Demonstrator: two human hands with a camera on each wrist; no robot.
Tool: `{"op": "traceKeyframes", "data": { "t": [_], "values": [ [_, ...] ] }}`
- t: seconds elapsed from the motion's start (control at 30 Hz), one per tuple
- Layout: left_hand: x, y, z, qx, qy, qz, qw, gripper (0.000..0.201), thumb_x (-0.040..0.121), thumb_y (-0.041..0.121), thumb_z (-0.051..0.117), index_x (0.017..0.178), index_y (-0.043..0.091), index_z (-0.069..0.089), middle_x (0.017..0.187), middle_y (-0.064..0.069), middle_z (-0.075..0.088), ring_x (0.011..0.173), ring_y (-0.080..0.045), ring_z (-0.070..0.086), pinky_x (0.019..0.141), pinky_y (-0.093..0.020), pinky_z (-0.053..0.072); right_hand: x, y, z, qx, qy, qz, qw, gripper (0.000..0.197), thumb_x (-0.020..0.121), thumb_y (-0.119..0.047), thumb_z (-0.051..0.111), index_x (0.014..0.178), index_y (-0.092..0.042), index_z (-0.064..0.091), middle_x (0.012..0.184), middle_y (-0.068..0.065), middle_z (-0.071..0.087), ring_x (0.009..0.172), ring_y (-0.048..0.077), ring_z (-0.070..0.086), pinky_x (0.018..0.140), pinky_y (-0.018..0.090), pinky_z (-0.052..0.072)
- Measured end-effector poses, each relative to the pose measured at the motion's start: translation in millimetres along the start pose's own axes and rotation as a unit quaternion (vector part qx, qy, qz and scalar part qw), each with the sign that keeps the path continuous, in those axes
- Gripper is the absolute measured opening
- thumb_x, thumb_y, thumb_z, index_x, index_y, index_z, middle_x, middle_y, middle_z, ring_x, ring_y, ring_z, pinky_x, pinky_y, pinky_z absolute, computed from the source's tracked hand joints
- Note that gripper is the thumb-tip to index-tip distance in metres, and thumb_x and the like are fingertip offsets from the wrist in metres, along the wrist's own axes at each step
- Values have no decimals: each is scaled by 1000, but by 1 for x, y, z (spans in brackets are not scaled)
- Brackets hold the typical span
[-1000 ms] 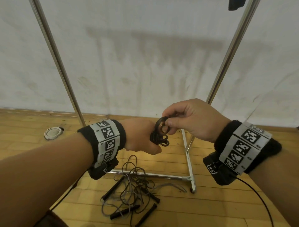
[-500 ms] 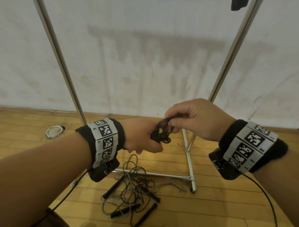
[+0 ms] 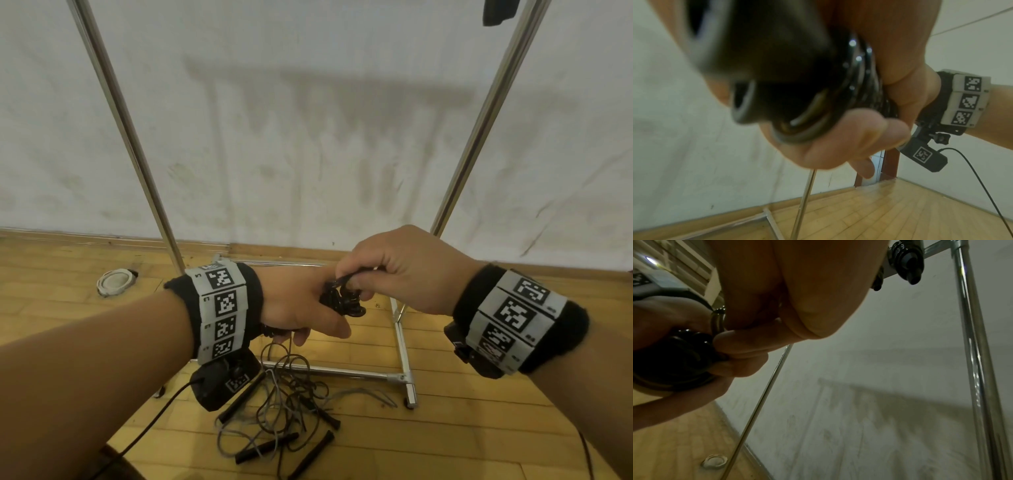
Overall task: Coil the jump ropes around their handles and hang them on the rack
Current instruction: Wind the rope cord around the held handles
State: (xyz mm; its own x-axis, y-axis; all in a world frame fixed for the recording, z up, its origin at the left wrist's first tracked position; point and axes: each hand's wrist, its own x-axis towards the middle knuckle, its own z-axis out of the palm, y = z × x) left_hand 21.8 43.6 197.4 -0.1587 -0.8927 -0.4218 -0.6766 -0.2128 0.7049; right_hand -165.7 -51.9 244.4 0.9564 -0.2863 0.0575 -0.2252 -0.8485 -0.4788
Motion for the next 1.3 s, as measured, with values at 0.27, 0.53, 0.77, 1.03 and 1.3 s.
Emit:
{"op": "traceKeyframes", "data": {
  "t": [0.27,0.53,0.77,1.03,1.3],
  "values": [
    [4,-2,-1,1,7,-28,1000,37,85,52,81,99,59,48,64,-2,70,46,-19,58,47,-28,51,5,11,5,-5,2,28,1000,22,100,-23,63,105,-43,73,87,-27,68,89,-9,61,78,10,41],
    [9,-3,7,7,16,-20,1000,37,87,40,81,107,52,52,73,16,72,47,-8,60,43,-26,50,9,8,10,-66,-85,33,994,16,102,-27,59,106,-33,74,88,-12,69,81,4,63,78,23,49],
    [13,-4,8,-36,18,-29,999,45,81,35,86,107,53,53,107,0,71,53,-15,63,42,-27,50,14,10,10,-94,-90,29,991,16,102,-25,60,102,-24,76,90,-11,65,82,5,63,80,22,48],
    [11,1,5,-106,-8,-18,994,47,89,28,82,120,43,50,86,4,79,52,-17,61,43,-27,50,14,11,5,-176,-68,-7,982,23,106,-30,51,111,-31,73,88,-13,62,83,6,57,76,20,42],
    [8,6,0,-153,26,0,988,40,96,22,76,123,37,50,101,-12,79,52,-22,61,40,-28,50,6,9,-3,-157,-34,13,987,23,107,-30,49,114,-33,70,89,-10,70,82,8,62,80,29,50]
  ]
}}
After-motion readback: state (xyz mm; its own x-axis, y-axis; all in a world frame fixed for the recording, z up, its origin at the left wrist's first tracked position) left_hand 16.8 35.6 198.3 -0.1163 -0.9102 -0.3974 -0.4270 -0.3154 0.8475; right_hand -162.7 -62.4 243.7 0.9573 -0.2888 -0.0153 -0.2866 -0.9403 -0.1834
